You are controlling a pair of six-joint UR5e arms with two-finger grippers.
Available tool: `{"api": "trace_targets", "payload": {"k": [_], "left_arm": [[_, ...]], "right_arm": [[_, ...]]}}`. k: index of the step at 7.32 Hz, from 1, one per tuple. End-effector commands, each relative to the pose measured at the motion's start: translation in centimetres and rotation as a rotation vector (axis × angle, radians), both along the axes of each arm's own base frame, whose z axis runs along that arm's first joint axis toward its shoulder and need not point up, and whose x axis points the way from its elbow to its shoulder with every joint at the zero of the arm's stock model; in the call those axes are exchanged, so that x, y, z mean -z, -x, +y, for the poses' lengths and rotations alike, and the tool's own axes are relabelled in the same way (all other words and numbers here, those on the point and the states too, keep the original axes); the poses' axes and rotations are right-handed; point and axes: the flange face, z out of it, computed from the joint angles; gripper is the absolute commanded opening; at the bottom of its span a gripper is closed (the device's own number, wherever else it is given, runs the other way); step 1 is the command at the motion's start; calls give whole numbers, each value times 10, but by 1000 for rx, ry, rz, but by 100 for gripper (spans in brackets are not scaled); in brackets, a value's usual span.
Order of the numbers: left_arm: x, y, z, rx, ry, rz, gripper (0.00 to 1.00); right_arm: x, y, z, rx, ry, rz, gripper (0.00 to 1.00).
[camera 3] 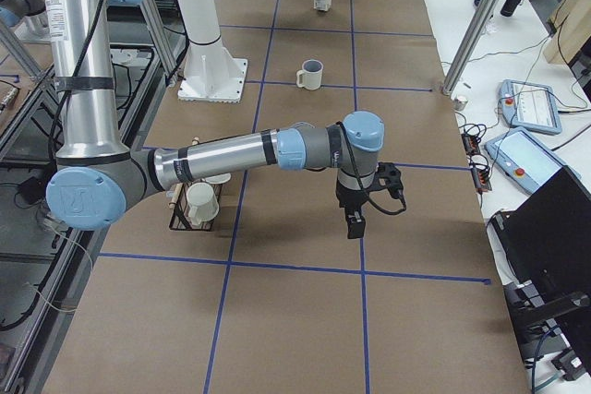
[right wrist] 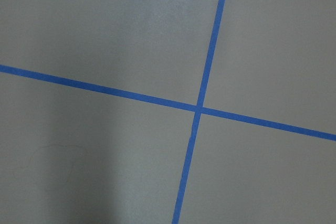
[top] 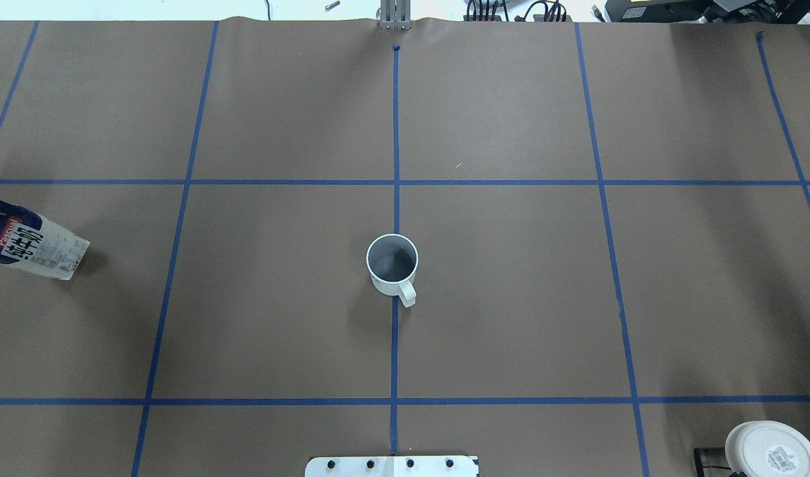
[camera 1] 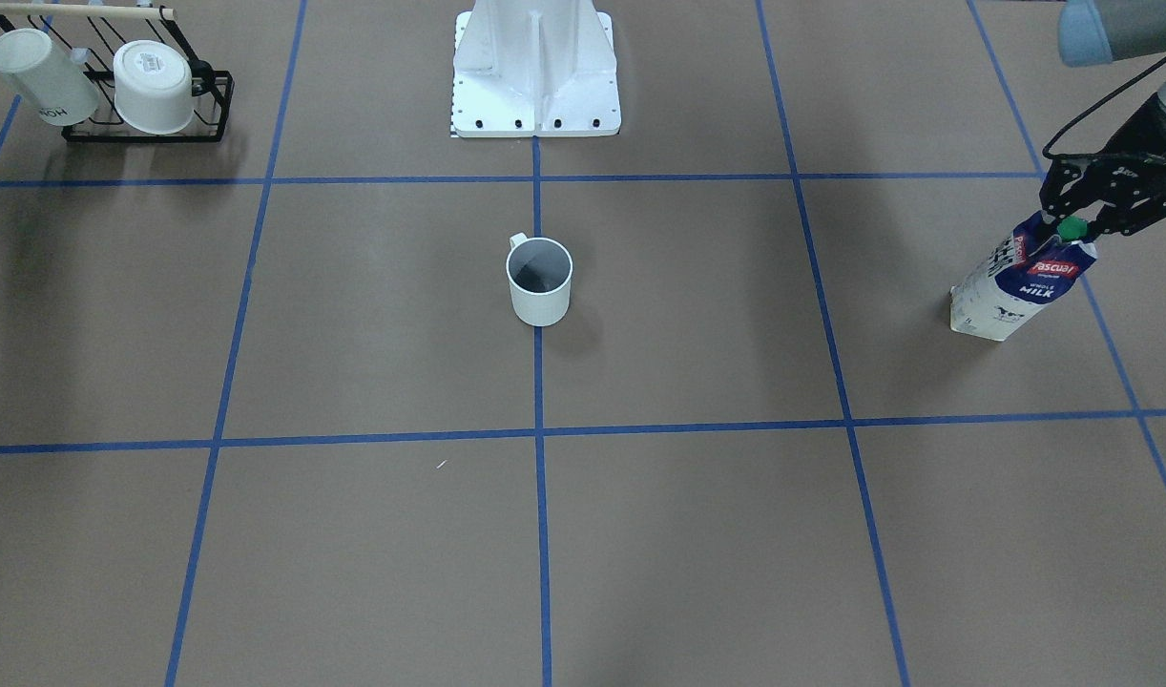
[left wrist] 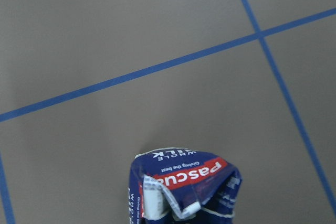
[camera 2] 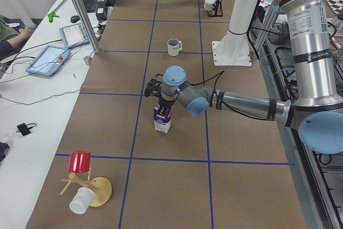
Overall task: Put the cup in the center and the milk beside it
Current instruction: 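Carry the milk carton toward the mug and lower it beside it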
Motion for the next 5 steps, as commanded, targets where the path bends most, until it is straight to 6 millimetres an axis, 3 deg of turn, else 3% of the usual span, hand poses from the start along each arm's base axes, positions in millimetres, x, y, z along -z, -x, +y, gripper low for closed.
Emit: {"api": "trace_targets", "payload": {"k": [1,2,4,5], "left_arm": [[78,-25,-26,68,73,102,0],[115,-66,-34,58,131,149,0],[214,-150,-55,94,206,144,0],[270,-199,-54,124,241,92,0]], "right_arm": [[-10,-1,6,2,17,2,100],[-15,-1,10,2,28,4,100],[-18,-1,12,2,33,5,100],[-20,-2,14,0,37,8,100]]}}
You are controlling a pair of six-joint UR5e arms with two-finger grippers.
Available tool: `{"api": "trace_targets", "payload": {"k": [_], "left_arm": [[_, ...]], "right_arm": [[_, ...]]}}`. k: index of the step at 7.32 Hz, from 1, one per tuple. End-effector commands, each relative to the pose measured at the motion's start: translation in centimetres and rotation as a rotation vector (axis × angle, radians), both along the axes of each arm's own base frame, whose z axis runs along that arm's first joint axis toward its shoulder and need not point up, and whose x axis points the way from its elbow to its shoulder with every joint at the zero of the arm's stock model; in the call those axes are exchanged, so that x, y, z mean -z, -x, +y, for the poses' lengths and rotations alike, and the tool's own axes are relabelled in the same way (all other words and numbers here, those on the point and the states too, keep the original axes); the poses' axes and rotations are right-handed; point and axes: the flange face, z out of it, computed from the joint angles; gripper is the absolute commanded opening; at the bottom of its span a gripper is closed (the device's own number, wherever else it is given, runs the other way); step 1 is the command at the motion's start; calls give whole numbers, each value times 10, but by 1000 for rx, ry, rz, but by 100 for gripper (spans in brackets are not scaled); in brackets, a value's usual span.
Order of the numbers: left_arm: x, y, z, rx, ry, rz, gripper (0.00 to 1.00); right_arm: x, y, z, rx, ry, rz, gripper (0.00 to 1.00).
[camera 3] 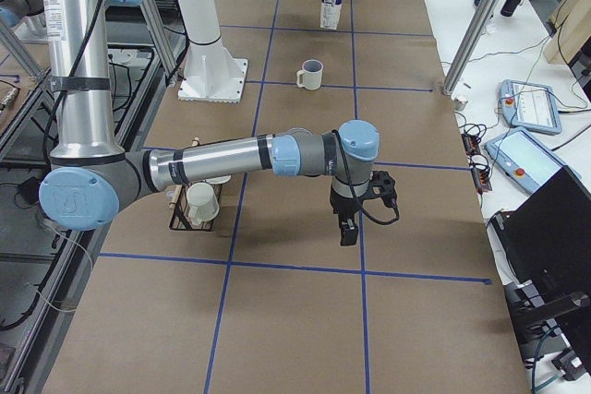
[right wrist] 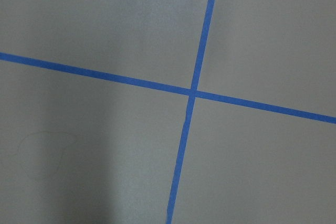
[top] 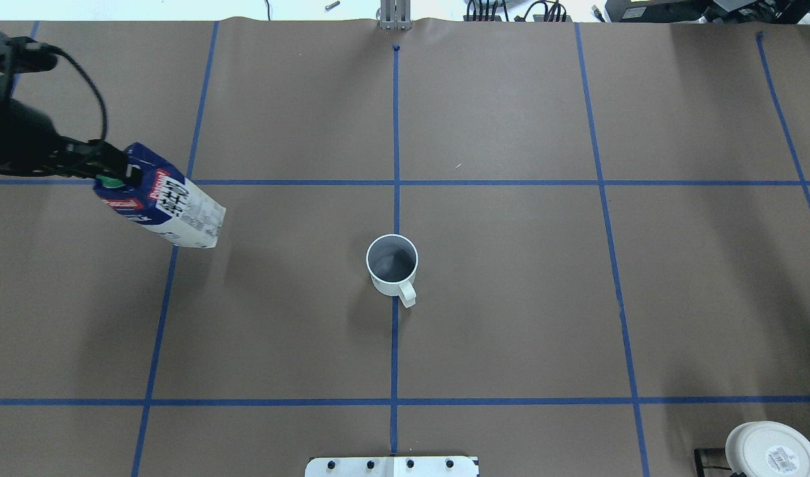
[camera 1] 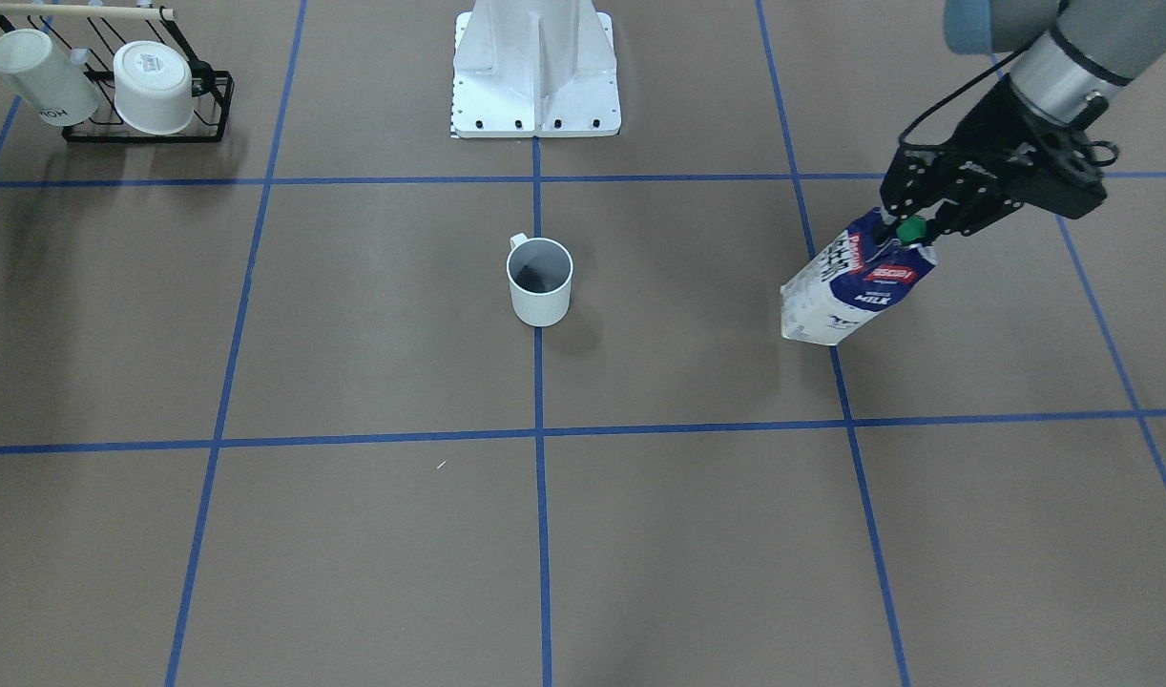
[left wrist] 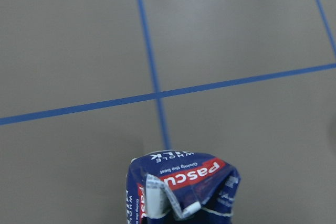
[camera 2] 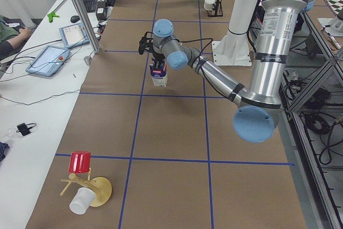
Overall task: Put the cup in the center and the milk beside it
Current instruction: 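Carry the milk carton toward the mug and lower it beside it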
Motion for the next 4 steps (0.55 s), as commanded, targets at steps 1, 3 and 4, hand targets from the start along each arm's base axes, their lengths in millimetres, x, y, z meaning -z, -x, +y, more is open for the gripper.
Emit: {"api": "trace_targets", "payload": {"k": [1,3,4], "left_arm": [[109,-96,14,19,74,-87,0],[145,-172,44,45,106,-110,0],[159,-205,54,59,125,-113,0]], "right_arm": [[-3,-1,2,-1,5,3,100],[-4,-1,3,-3,8,6,100],[-4,-1,3,-3,8,6,100]]}}
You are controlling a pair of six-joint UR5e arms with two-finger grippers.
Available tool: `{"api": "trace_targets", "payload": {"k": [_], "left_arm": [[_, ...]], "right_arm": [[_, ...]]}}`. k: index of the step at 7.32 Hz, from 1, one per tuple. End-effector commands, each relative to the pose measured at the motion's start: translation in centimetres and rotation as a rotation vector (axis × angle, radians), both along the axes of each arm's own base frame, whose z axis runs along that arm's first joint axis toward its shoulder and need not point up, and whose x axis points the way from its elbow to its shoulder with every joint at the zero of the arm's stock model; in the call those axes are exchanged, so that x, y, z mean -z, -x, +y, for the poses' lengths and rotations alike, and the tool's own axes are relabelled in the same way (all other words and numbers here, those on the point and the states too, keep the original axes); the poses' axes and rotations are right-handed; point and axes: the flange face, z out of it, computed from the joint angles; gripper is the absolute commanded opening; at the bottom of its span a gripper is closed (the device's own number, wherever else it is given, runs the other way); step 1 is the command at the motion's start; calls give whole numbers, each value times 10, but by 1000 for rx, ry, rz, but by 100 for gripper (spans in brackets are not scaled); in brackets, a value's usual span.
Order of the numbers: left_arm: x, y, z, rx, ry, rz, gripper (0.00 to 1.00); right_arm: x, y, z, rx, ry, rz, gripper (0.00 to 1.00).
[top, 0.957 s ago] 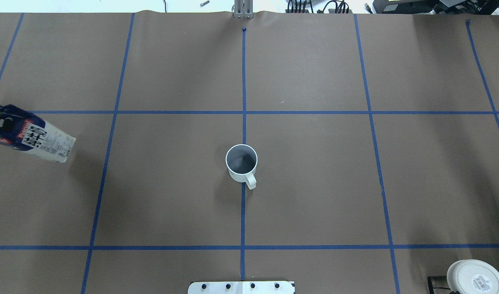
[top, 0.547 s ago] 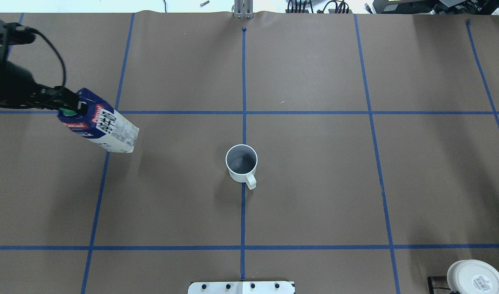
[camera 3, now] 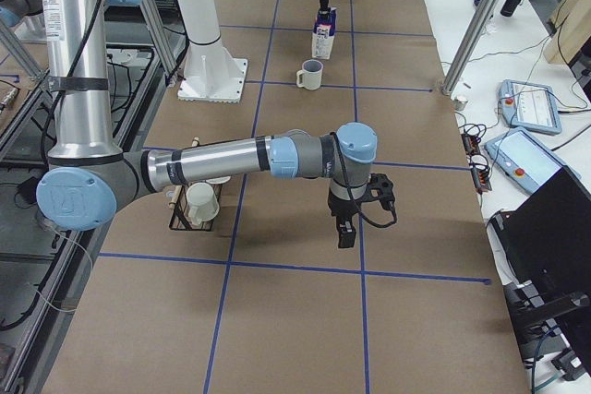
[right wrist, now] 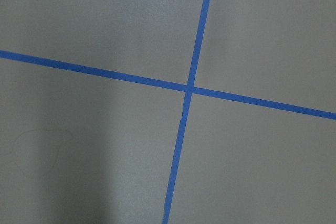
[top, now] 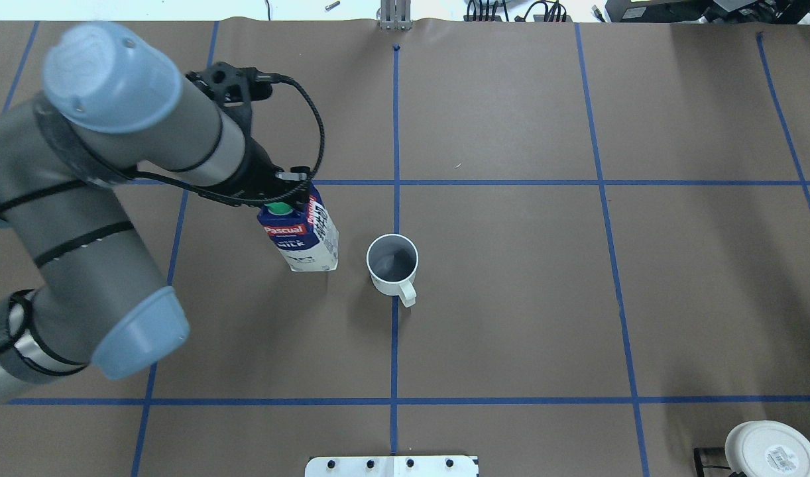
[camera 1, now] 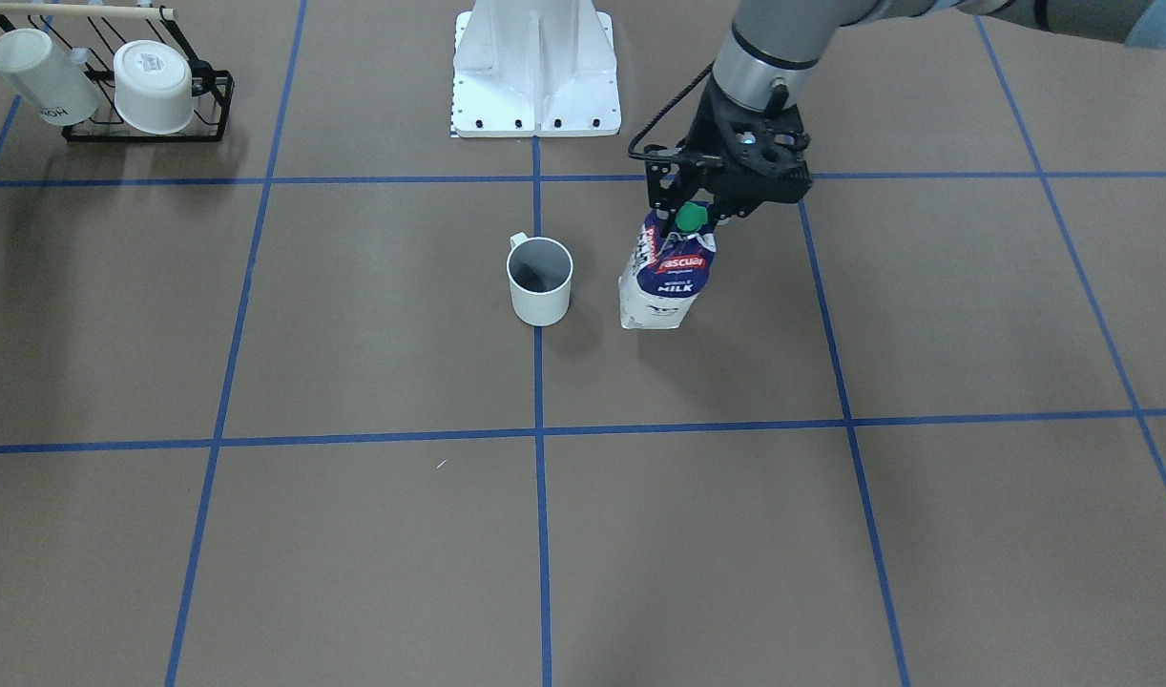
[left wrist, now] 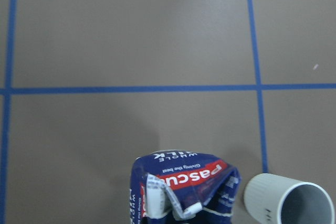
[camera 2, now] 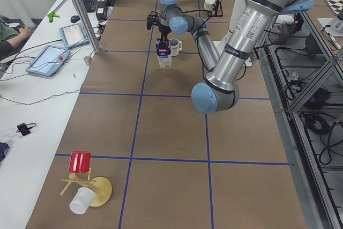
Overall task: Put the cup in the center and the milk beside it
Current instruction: 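Carry the milk carton toward the mug and lower it beside it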
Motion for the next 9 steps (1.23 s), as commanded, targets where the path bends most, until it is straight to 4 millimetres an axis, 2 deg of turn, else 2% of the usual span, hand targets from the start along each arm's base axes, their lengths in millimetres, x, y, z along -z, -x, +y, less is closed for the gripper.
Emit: {"api": "trace_targets", "payload": {"k": [1,5,6,7,8,9], "left_arm": [[22,-57,21,21,19,-19,0],[9,-68,21,15,32,-47,2],[8,-68,22,9,22,-49,79],[14,-65,23,16,8,-41,98],[19,-56,26,4,-13,-33,99],[29,-38,34,-29,-57,-50,99]], "right_arm": [[0,0,0,0,1,1,100],[-3,0,2,-3,7,1,100],[-3,0,3,-3,9,1,100],[-3,0,3,-1,8,1,100],[-4,0,3,-1,9,1,100],[-5,-1,4,-3,11,2,100]]}}
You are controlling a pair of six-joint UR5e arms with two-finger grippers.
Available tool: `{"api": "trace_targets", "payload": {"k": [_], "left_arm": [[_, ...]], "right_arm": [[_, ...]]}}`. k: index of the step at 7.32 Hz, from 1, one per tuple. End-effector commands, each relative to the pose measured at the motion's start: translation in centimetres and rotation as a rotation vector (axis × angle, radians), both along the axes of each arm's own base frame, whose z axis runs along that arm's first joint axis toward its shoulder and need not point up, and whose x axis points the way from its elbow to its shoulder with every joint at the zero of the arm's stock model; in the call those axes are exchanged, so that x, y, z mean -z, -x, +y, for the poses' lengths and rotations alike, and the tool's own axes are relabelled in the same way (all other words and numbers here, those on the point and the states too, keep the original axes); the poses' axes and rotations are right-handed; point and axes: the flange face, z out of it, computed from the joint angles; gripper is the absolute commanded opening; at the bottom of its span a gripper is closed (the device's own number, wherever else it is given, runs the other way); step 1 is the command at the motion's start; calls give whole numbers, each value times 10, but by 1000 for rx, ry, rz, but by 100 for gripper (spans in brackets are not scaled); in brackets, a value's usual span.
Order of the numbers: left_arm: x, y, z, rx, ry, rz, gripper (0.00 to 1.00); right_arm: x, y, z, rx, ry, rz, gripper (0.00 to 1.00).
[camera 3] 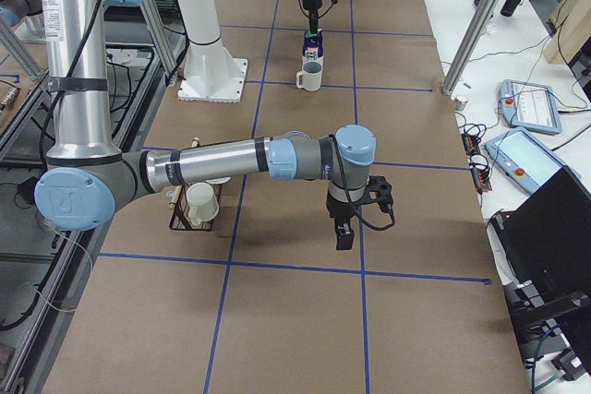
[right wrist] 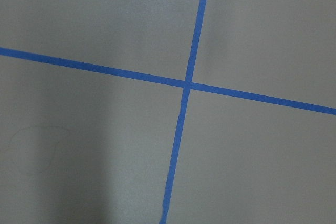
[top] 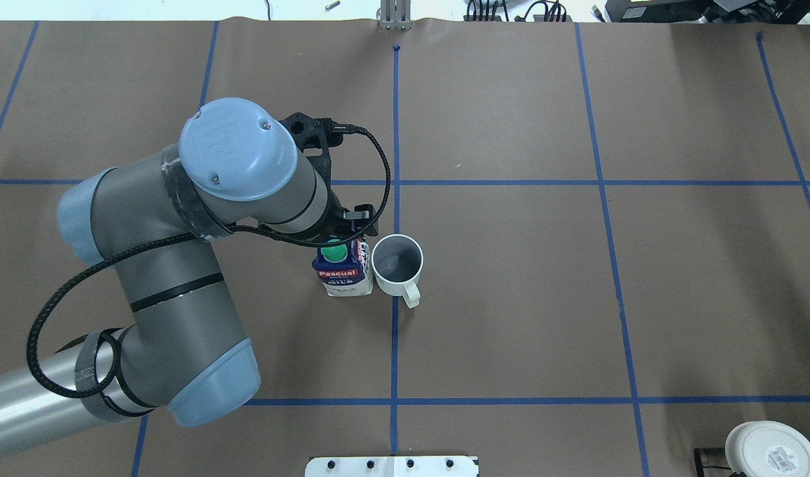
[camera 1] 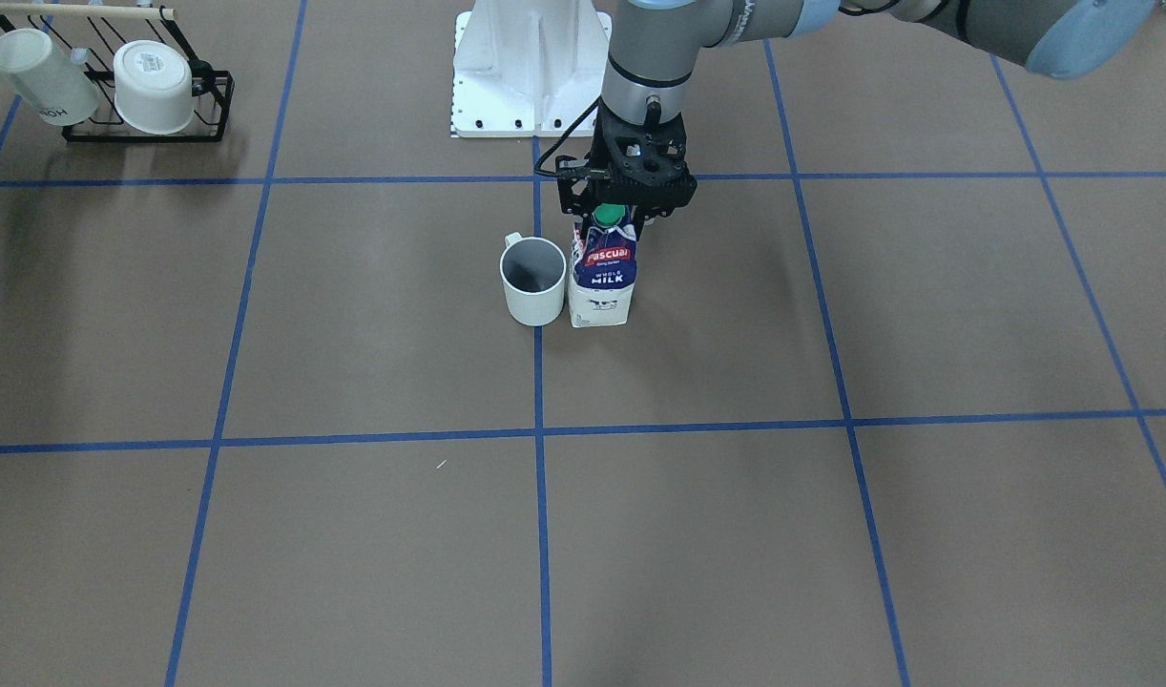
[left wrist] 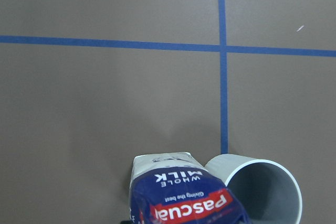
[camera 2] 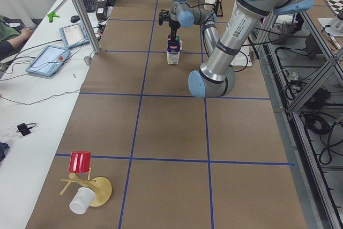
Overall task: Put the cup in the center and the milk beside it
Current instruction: 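Release the milk carton and raise the left gripper away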
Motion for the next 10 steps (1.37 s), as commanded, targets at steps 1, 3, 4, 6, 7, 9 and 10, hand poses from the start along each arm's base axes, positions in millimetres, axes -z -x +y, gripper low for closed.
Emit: {"api": "trace_targets", "payload": {"k": [1,3,4,6,7,9,10], "left_arm": [[21,43,16,-52,-70,-36,99],[-1,99,-16,-85,-153,-101,99],[-38,129,-40,-178,-195,-144,99],[-121,233,-93,-305,-296,-236,99],[-162,291,-108,-316,-293,-261,99],[-288,392,-117,-379,-235,-236,99],[-357,446,-119,-407,-209,-158,99]], "right_arm": [[-1,0,1,1,2,0,100],[-7,0,6,1,14,1,100],[-8,0,7,1,15,1,100],[-14,-1,12,2,28,4,100],[-16,-1,13,2,33,4,100],[-23,-1,14,3,46,2,100],[-23,-2,14,0,47,2,100]]}}
